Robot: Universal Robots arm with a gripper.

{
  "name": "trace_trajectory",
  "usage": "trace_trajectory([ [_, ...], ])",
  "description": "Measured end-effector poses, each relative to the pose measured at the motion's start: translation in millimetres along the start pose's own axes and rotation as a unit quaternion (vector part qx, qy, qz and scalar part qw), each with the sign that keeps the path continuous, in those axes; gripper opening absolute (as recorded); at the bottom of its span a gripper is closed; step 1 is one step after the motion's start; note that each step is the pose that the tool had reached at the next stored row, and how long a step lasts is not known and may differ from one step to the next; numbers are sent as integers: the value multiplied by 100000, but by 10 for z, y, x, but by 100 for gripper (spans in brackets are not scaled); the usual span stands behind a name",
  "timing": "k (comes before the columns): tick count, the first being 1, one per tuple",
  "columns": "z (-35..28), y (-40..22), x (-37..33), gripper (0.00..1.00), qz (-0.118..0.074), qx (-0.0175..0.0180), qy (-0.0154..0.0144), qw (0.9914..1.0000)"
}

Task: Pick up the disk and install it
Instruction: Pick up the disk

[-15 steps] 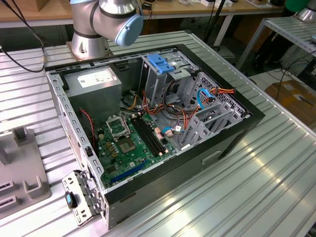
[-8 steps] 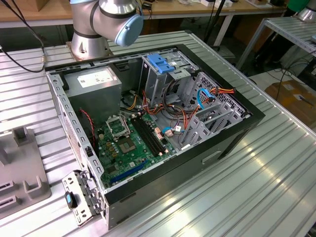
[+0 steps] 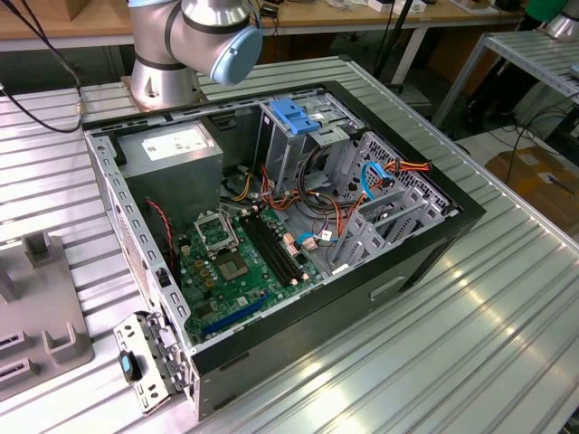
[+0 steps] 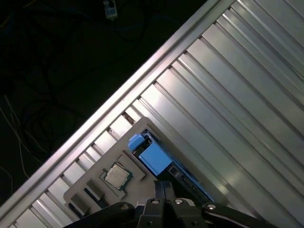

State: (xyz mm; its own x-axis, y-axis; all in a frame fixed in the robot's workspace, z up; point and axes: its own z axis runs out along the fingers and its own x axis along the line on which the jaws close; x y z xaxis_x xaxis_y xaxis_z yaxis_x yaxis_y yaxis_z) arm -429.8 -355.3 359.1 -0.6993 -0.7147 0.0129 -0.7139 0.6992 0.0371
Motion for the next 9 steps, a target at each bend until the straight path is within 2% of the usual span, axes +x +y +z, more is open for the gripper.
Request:
trace_trajectory([
  [2, 1, 0, 0, 11, -2149, 30, 81, 99977],
  [4, 2, 0, 0, 11, -4143, 60, 150, 99914],
  [6, 3, 0, 0, 11, -6259, 91, 223, 99804],
  [7, 4, 0, 0, 11, -8178, 123, 289, 99665],
  [9, 5, 0, 0, 11, -9894, 163, 342, 99509],
])
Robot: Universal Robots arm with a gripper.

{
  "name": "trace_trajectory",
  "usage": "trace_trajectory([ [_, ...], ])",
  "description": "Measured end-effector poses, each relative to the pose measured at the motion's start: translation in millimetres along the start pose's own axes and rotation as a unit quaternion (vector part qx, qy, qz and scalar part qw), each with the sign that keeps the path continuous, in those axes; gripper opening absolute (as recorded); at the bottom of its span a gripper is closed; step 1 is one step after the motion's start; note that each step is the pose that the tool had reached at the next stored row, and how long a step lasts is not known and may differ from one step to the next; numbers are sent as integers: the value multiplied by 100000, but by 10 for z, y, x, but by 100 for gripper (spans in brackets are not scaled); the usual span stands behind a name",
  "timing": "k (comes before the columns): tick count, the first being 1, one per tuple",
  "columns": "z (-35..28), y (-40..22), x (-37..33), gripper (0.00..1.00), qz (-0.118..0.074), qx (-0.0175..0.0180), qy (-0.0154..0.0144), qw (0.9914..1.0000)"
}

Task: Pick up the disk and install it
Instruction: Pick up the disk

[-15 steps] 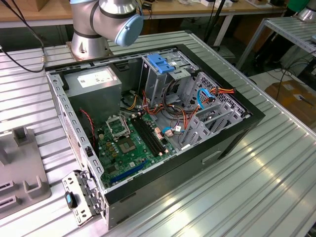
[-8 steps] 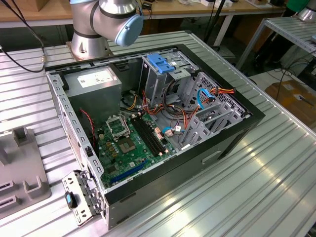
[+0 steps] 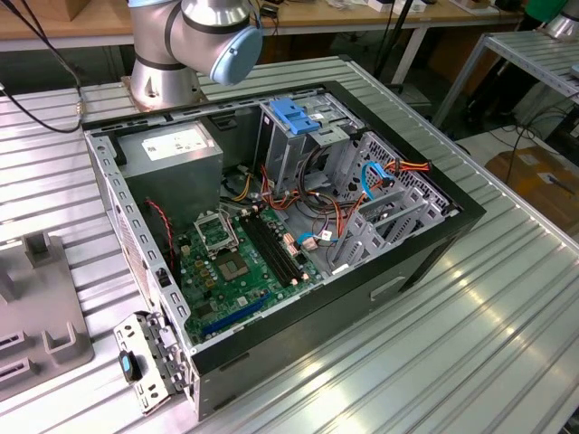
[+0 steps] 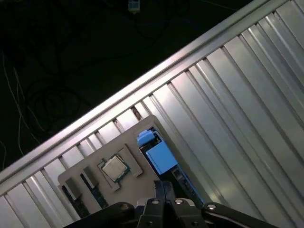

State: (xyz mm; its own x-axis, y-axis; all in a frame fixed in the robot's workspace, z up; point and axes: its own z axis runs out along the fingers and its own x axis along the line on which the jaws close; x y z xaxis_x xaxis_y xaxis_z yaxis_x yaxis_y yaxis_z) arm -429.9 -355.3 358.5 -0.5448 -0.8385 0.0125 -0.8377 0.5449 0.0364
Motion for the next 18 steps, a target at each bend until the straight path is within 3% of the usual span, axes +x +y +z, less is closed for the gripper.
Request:
trace_trajectory([
  [3, 4, 0, 0, 11, -3494, 89, 95, 99939],
  [5, 6, 0, 0, 11, -5676, 141, 161, 99839],
  [10, 15, -1, 0, 11, -10492, 295, 274, 99447],
  [12, 21, -1, 0, 11, -12986, 437, 307, 99152],
  [13, 23, -1, 0, 11, -13749, 496, 308, 99049],
  [18, 33, -1, 0, 11, -19485, 1167, 11, 98076],
])
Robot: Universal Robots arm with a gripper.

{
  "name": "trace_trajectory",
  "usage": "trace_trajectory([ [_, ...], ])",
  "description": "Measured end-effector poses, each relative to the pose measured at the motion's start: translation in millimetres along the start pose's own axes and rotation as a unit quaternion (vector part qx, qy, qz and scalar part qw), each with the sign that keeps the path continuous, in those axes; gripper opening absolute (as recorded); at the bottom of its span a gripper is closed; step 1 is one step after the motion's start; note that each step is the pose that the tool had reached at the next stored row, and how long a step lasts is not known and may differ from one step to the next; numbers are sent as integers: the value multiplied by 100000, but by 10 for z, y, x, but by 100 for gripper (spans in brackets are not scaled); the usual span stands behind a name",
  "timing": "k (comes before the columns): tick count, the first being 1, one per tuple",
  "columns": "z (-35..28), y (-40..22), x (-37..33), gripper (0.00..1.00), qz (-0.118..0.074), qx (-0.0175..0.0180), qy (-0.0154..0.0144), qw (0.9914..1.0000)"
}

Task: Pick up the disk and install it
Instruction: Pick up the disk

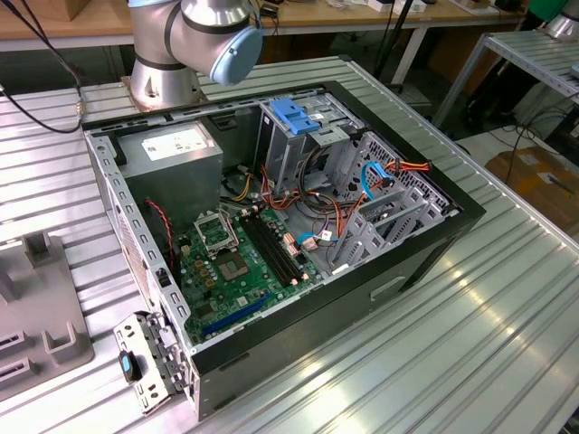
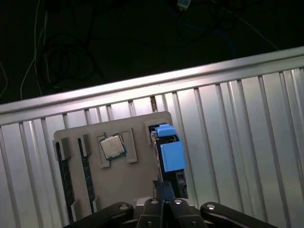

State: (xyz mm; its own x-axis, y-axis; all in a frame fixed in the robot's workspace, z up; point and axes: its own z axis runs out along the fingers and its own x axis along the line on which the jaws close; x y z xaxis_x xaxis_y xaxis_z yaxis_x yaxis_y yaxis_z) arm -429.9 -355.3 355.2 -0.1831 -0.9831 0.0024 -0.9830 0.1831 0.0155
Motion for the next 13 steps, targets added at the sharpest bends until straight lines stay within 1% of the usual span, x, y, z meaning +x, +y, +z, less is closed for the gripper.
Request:
trace_trajectory([
  [2, 1, 1, -1, 11, -1022, 153, -236, 99994],
  [3, 0, 0, 0, 11, -2227, 356, -600, 99973],
  [4, 2, 0, -4, 11, -2720, 459, -663, 99960],
  [7, 9, 3, -28, 11, -3382, 514, -739, 99939],
  [9, 17, 6, -51, 11, -3387, 503, -848, 99938],
  [13, 38, 4, -74, 11, -3389, 509, -871, 99937],
])
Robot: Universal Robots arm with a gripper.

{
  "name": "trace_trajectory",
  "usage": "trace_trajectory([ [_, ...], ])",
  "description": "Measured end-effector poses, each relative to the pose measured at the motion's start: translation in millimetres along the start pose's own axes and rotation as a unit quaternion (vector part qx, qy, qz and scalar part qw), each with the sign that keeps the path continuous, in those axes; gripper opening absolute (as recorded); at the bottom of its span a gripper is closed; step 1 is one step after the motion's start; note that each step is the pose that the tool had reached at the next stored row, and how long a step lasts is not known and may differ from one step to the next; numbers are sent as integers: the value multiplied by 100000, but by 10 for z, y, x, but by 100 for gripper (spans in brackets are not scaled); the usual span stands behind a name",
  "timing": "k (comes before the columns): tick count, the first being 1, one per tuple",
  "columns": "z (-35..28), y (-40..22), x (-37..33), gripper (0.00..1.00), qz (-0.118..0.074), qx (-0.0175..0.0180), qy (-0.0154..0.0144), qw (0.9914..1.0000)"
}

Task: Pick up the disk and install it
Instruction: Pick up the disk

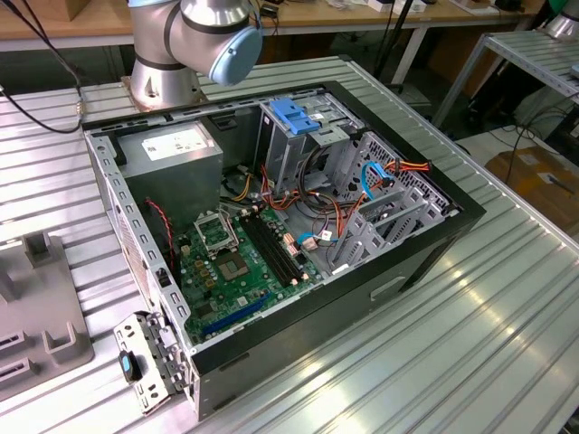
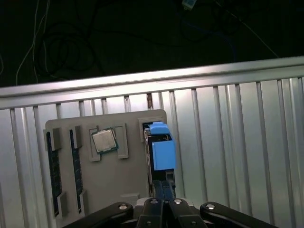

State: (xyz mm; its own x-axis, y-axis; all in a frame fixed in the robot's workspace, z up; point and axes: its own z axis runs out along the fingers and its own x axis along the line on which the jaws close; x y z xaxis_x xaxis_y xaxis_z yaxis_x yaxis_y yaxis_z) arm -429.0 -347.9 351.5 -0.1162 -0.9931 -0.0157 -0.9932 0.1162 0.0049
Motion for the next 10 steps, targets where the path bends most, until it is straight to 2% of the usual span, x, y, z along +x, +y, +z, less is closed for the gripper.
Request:
trace_trajectory([
  [10, 53, -16, -7, 11, 7, -9, 7, 100000],
])
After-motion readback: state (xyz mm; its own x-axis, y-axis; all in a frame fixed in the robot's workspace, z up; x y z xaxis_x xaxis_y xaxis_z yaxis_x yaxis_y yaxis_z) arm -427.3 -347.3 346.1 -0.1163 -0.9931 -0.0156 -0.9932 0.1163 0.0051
